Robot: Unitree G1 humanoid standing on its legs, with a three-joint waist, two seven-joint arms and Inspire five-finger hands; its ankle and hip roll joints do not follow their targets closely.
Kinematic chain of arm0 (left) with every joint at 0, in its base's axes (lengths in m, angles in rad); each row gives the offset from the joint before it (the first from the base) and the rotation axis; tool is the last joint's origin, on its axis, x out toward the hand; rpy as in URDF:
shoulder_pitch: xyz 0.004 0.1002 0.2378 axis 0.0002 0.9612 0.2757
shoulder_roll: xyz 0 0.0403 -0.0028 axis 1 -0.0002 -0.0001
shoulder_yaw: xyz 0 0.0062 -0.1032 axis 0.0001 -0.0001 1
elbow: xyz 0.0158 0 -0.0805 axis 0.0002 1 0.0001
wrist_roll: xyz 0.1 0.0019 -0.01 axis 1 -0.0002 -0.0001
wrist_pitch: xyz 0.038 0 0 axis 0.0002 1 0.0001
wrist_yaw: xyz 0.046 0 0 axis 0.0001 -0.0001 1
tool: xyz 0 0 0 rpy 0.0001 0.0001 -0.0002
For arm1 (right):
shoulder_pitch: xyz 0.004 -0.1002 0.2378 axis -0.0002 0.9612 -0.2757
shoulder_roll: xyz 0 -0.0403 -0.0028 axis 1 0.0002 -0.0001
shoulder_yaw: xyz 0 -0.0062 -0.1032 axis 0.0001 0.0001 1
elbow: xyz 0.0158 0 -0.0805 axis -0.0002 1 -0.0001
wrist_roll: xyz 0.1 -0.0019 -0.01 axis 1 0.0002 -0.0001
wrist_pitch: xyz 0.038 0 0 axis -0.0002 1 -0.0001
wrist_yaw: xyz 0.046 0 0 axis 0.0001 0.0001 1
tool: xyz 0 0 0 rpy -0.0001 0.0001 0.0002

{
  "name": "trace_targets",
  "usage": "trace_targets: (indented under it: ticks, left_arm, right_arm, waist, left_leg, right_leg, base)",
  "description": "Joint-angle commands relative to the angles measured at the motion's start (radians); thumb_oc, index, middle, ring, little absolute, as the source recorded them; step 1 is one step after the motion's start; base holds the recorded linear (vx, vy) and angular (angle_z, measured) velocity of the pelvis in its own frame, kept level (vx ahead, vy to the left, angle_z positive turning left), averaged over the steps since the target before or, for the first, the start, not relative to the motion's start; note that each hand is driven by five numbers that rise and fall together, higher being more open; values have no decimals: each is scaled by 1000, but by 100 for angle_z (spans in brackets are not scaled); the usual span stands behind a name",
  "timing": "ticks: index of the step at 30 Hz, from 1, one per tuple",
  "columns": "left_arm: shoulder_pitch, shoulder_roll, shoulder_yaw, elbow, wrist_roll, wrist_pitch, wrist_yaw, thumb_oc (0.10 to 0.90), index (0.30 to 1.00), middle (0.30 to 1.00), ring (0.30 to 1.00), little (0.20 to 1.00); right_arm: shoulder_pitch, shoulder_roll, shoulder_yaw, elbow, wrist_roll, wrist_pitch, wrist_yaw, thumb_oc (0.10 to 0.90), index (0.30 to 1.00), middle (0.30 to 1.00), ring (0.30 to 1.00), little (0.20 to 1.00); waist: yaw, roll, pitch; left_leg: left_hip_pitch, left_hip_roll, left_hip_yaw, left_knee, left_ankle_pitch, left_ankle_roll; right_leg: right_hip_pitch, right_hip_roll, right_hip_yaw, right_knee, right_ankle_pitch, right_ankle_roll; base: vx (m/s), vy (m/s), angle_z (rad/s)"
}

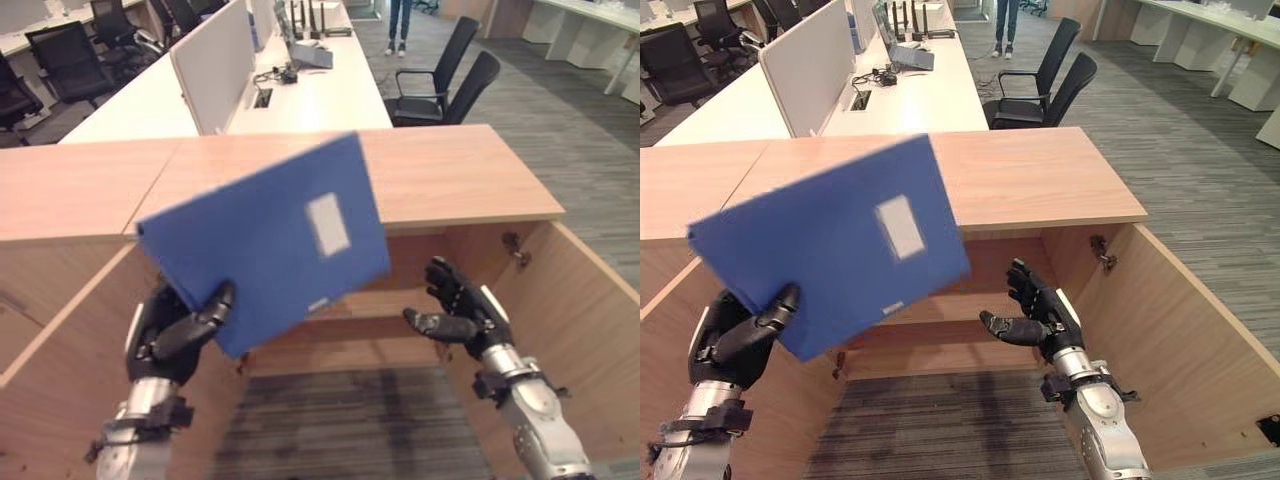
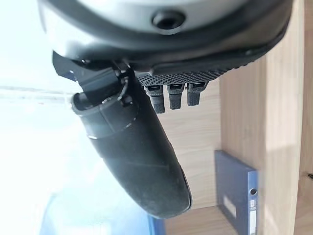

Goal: Put the empty folder in the office cabinet

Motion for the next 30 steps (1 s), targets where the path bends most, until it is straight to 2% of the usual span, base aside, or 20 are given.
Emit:
trace_targets:
  ticks: [1, 5, 8, 12, 14, 15, 17, 18, 22, 27, 30]
  left_arm:
    - [-56, 61, 38, -120, -43, -113, -44, 400, 300, 300, 300, 300]
    - [-10, 70, 85, -132, -20, -99, -60, 400, 300, 300, 300, 300]
    - [36, 92, 140, -139, 34, -91, -73, 400, 300, 300, 300, 300]
    - [43, 154, 165, -136, 93, -85, -103, 400, 300, 300, 300, 300]
    - [10, 238, 153, -126, 139, -81, -129, 400, 300, 300, 300, 300]
    - [7, 239, 153, -123, 140, -82, -129, 400, 300, 300, 300, 300]
    - [-15, 321, 148, -119, 226, -83, -133, 400, 300, 300, 300, 300]
    - [-16, 321, 148, -119, 227, -83, -133, 400, 300, 300, 300, 300]
    - [-35, 419, 140, -114, 368, -91, -133, 400, 300, 300, 300, 300]
    - [-62, 459, 115, -126, 480, -101, -135, 400, 300, 300, 300, 300]
    - [-110, 496, 55, -142, 545, -104, -149, 400, 300, 300, 300, 300]
  right_arm:
    - [-64, -1, -74, -98, -12, -103, -1, 800, 900, 900, 900, 900]
    - [-31, -32, -121, -134, -108, -86, -2, 800, 900, 900, 900, 900]
    - [-8, -83, -171, -165, -238, -75, -11, 800, 900, 900, 900, 900]
    - [-39, -154, -179, -187, -342, -61, -2, 800, 900, 900, 900, 900]
    - [-100, -196, -133, -185, -381, -56, 19, 800, 900, 900, 900, 900]
    - [-104, -196, -132, -183, -382, -56, 19, 800, 900, 900, 900, 900]
    - [-159, -227, -87, -193, -420, -54, 39, 800, 900, 900, 900, 900]
    - [-159, -227, -87, -192, -420, -54, 39, 800, 900, 900, 900, 900]
    - [-206, -224, -23, -208, -412, -46, 71, 800, 900, 900, 900, 900]
    - [-226, -212, 42, -204, -407, -41, 109, 800, 900, 900, 900, 900]
    - [-248, -198, 121, -189, -404, -31, 144, 800, 900, 900, 900, 900]
  waist:
    - [3, -46, -69]
    - [3, -46, -66]
    - [5, -44, -63]
    - [8, -41, -64]
    - [13, -39, -68]
    - [13, -40, -67]
    - [17, -39, -71]
    - [17, -39, -71]
    - [23, -37, -74]
    - [28, -38, -74]
    - [27, -38, -74]
  left_leg:
    - [-34, 1, 39, 10, 51, -9]
    - [-36, -1, 35, 8, 49, -5]
    - [-35, -3, 29, 6, 47, -5]
    - [-37, -2, 28, 6, 47, -7]
    - [-37, 1, 29, 6, 50, -10]
    - [-37, 1, 29, 6, 50, -11]
    - [-37, 3, 29, 5, 52, -14]
    - [-37, 3, 29, 5, 52, -14]
    - [-36, 8, 30, 4, 53, -18]
    - [-36, 10, 33, 4, 55, -22]
    - [-33, 10, 38, 3, 53, -23]
  right_leg:
    - [23, -49, -1, 2, 31, 74]
    - [21, -49, -3, 1, 33, 75]
    - [22, -49, 1, 2, 34, 77]
    - [21, -49, 3, 2, 35, 78]
    - [22, -50, 4, 2, 35, 79]
    - [21, -50, 4, 2, 35, 79]
    - [22, -49, 6, 2, 37, 80]
    - [22, -49, 6, 2, 37, 80]
    - [23, -51, 8, 2, 37, 80]
    - [24, -53, 5, 2, 36, 80]
    - [26, -53, 4, 2, 36, 80]
  base:
    - [0, -5, 8]
    - [-4, -2, 3]
    - [0, 0, 0]
    - [0, 0, 0]
    - [0, 0, 0]
    - [0, 0, 0]
    - [0, 0, 0]
    - [0, 0, 0]
    - [0, 0, 0]
    - [0, 0, 0]
    - [0, 0, 0]
